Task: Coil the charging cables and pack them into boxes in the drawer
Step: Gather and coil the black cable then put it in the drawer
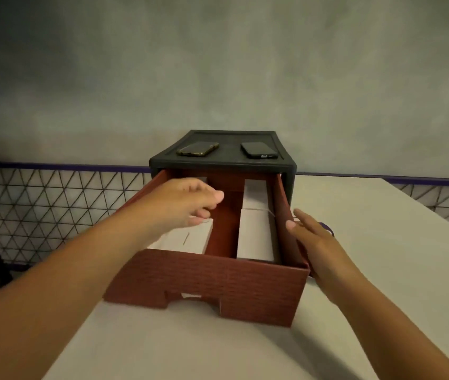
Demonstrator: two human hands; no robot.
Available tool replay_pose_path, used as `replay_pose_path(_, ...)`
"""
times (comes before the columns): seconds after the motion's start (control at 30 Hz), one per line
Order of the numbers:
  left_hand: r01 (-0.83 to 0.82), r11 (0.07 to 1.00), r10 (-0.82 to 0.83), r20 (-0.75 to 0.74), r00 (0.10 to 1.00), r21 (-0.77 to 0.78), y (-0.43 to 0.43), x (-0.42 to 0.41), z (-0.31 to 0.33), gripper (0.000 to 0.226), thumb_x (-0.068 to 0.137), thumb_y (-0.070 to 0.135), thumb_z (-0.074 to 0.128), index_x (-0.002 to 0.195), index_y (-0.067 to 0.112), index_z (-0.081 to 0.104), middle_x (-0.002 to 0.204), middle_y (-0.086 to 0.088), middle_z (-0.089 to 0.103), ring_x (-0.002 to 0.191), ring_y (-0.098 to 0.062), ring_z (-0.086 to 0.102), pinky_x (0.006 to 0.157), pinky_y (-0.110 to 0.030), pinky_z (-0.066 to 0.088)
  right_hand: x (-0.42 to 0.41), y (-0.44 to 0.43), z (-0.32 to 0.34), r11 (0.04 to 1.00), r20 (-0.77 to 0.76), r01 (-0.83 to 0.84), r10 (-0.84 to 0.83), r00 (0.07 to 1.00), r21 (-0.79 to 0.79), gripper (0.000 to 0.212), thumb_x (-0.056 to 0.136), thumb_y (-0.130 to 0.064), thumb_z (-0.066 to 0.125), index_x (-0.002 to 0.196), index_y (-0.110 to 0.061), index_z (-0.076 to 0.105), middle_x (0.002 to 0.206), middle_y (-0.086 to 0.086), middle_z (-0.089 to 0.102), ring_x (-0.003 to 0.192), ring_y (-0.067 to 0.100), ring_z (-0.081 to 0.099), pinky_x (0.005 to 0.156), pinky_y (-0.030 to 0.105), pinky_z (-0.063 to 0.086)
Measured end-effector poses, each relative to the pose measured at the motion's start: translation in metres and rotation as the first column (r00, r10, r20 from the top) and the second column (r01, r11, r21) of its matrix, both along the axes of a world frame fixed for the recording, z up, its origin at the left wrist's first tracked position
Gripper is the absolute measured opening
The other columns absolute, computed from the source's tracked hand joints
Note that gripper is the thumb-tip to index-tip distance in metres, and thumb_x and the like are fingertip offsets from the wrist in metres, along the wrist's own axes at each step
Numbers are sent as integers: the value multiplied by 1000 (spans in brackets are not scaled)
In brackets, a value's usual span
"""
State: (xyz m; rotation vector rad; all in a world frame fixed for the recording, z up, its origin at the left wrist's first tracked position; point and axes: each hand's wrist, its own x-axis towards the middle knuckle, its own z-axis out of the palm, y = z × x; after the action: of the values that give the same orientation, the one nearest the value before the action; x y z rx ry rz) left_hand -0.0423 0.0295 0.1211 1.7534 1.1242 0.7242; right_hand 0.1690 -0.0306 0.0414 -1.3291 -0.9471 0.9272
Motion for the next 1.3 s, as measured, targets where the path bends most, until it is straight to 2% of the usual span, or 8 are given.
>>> replay_pose_path(0.1, -87, 985, 139, -387, 911, 151, 51, 4, -14, 35, 86, 43, 60, 114, 22, 60, 120, 0, 59, 107, -17, 55, 95, -36, 46, -8, -36, -14, 997, -29, -18, 20, 999, 77, 40, 87, -28, 61, 123, -41, 50, 111, -18, 59, 102, 7, 58, 90, 29, 45)
replay_pose_path(0.3, -122, 989, 12, -788, 615, -80, 73, -4, -44, 69, 88, 42, 59, 144, 13, 32, 144, -12, 40, 125, -29, 46, 102, -36, 41, -16, -59, -26, 992, 320, 35, -72, 945, 120, 53, 77, -44, 69, 125, -49, 47, 116, -17, 57, 105, 1, 56, 86, 19, 46)
replay_pose_path(0.53, -173, 975, 30, -696, 717, -137, 75, -11, -50, 49, 83, 21, 68, 126, 5, 50, 117, -16, 60, 106, -31, 58, 98, -43, 45, -18, -53, -31, 965, 468, 94, -202, 861, 243, 30, 82, -19, 68, 89, -45, 54, 84, -20, 61, 83, -1, 56, 67, 9, 40)
replay_pose_path(0.63, -238, 951, 126, -451, 883, -199, 78, -9, -44, 16, 86, 8, 63, 99, 3, 56, 106, -17, 62, 98, -32, 60, 93, -47, 49, -19, -49, -34, 937, 567, 99, -284, 774, 335, 25, 82, -22, 64, 68, -37, 50, 72, -9, 54, 76, 3, 50, 62, 10, 37)
replay_pose_path(0.7, -277, 929, 215, -252, 944, -246, 76, -7, -37, 20, 86, 7, 62, 104, 3, 54, 101, -18, 64, 94, -34, 63, 88, -50, 51, -19, -46, -33, 922, 621, 95, -326, 713, 375, 24, 77, -27, 61, 64, -38, 43, 69, -9, 48, 74, 5, 48, 61, 10, 36)
replay_pose_path(0.83, -346, 934, 346, -13, 938, -93, 62, 0, -27, 12, 87, 25, 63, 98, 21, 62, 100, -8, 64, 93, -28, 62, 78, -47, 54, -14, -36, -27, 910, 651, 94, -358, 669, 404, 30, 78, -25, 63, 62, -33, 39, 66, -10, 45, 70, 3, 45, 59, 8, 34)
replay_pose_path(0.97, -264, 954, 218, 275, 936, 143, 38, 3, -13, 17, 91, 23, 58, 80, 33, 64, 98, 5, 67, 95, -17, 61, 86, -36, 48, -6, -19, -21, 929, 674, 129, -342, 654, 347, 37, 82, -17, 67, 63, -31, 38, 68, -9, 47, 63, 6, 45, 55, 13, 31)
replay_pose_path(1.3, -163, 932, 75, 269, 960, 322, -6, 3, -12, 17, 88, 14, 59, 82, 28, 66, 64, 22, 68, 57, 6, 61, 53, -10, 48, 20, 39, -1, 959, 693, 184, -283, 663, 215, 16, 90, -24, 56, 76, -22, 49, 81, -1, 50, 67, 9, 46, 54, 20, 33)
